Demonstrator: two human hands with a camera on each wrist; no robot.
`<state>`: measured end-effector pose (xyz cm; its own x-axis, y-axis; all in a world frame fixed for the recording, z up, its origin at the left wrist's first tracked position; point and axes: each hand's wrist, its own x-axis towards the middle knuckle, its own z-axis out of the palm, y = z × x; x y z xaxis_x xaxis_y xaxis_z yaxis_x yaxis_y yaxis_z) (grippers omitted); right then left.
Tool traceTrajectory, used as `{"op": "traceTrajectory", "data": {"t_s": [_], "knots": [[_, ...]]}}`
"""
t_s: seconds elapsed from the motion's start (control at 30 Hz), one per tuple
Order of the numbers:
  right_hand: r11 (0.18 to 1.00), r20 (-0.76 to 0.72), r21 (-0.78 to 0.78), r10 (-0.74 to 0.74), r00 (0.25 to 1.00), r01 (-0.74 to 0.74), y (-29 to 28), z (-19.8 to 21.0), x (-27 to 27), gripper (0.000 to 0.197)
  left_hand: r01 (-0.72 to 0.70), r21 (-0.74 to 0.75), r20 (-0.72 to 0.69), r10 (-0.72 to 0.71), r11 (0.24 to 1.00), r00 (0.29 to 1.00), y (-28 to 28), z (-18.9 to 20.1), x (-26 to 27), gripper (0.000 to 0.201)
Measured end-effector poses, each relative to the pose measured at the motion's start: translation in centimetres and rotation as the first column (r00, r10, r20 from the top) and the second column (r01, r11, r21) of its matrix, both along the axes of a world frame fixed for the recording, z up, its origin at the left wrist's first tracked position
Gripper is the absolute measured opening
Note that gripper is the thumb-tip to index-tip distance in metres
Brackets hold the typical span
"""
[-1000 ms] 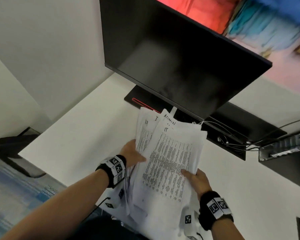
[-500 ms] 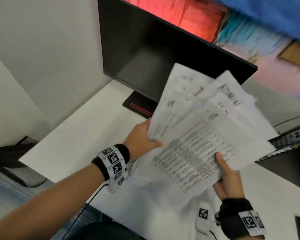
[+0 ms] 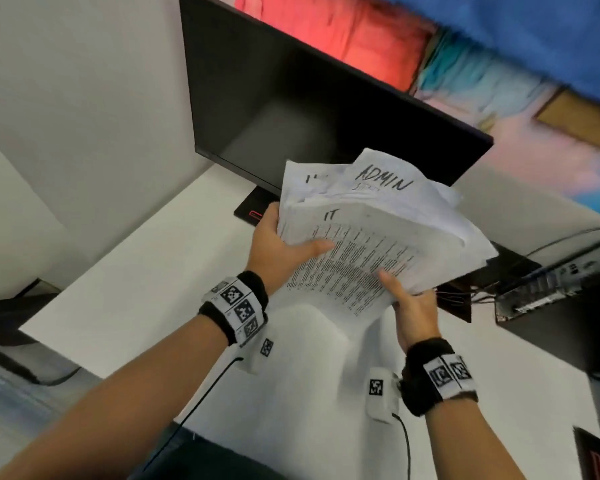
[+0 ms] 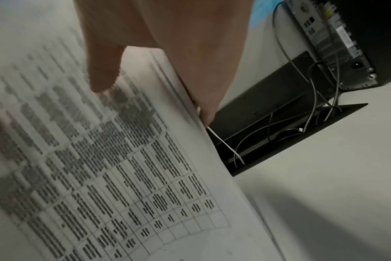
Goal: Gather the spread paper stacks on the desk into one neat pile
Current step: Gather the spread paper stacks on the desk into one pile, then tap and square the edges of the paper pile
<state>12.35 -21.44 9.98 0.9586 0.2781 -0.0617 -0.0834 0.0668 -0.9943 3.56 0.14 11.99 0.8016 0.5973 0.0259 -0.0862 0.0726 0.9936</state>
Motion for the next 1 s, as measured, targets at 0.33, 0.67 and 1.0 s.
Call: {"op": "traceTrajectory", "data": {"t_s": [0.33,0.67,1.0], "knots": [[0.997,-0.001,-0.062,0.051,0.999,-0.051,-0.6,0.5,-0.6,0.043,-0.040,-0.022,-0.042,0.039,0.999,0.998,0.1,0.2,1.2,0.071],[0.993,-0.088,-0.022,0.116,0.989,-0.119,-0.4,-0.3,0.8,0.052,0.177,-0.034,-0.124,-0.180,0.984,0.976,-0.6,-1.1,2.5,0.041],[1.000,-0.483,0.021,-0.003,0.876,0.015,-4.1,-4.7,0.2,0.118,0.080,-0.486,0.168,0.003,0.870,0.986,3.1,0.6,2.0,0.056]]}}
